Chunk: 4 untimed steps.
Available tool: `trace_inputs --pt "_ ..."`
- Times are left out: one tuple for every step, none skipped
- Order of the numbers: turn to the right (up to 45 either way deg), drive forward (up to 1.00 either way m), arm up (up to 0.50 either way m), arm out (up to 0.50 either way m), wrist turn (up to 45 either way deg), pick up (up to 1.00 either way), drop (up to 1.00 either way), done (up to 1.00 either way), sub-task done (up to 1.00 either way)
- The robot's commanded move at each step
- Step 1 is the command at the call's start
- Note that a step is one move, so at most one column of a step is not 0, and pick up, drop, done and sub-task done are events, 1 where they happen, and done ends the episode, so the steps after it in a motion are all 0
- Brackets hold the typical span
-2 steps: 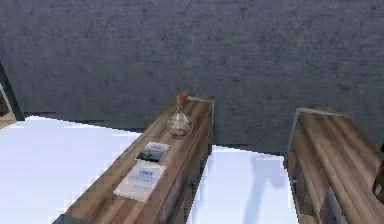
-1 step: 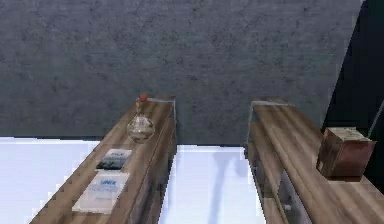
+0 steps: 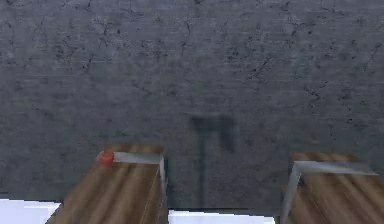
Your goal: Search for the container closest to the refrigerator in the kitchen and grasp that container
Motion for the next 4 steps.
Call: trace_inputs --pt "-45.0 0.0 0.0 0.0 0.0 0.0 0.0 0.0 0.0" --pt "-45.0 0.0 0.0 0.0 0.0 0.0 0.0 0.0 0.0" --pt "-42.0 0.0 0.0 0.0 0.0 0.0 0.0 0.0 0.0" --pt "0.0 0.0 0.5 0.0 0.0 0.0 0.0 0.0 0.0"
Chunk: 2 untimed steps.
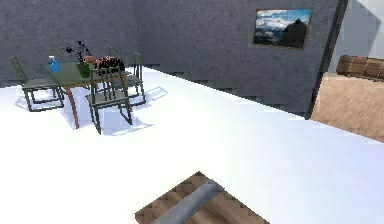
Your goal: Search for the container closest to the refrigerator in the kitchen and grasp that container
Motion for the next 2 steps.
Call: trace_inputs --pt "0.0 0.0 0.34 0.0 0.0 0.0 0.0 0.0 0.0" --pt "0.0 0.0 0.0 0.02 0.0 0.0 0.0 0.0 0.0"
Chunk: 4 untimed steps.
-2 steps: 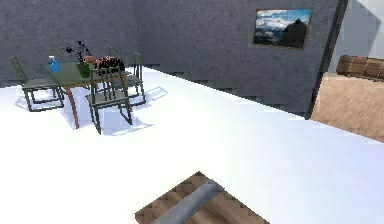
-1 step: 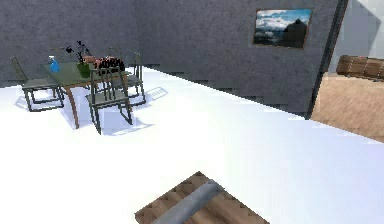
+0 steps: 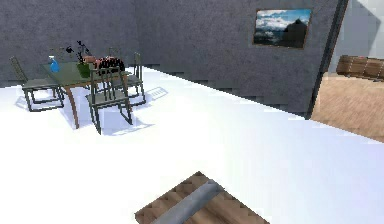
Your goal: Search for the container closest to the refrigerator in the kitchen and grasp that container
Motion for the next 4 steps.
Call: trace_inputs --pt "0.0 0.0 0.0 0.0 45.0 0.0 0.0 0.0 0.0" --pt "0.0 0.0 0.0 0.0 45.0 0.0 0.0 0.0 0.0" --pt "0.0 0.0 0.0 0.0 45.0 0.0 0.0 0.0 0.0" --pt "0.0 0.0 0.0 0.0 27.0 0.0 0.0 0.0 0.0"
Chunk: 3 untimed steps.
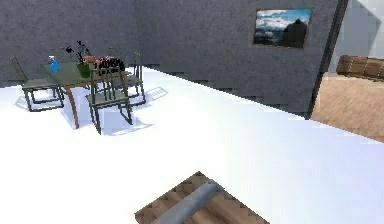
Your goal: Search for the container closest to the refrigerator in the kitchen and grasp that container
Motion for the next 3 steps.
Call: trace_inputs --pt "0.0 0.0 -0.3 0.0 0.0 0.0 0.0 0.0 0.0" --pt "0.0 0.0 0.0 0.0 0.0 1.0 0.0 0.0 0.0" --pt "0.0 0.0 0.1 0.0 0.0 0.0 0.0 0.0 0.0"
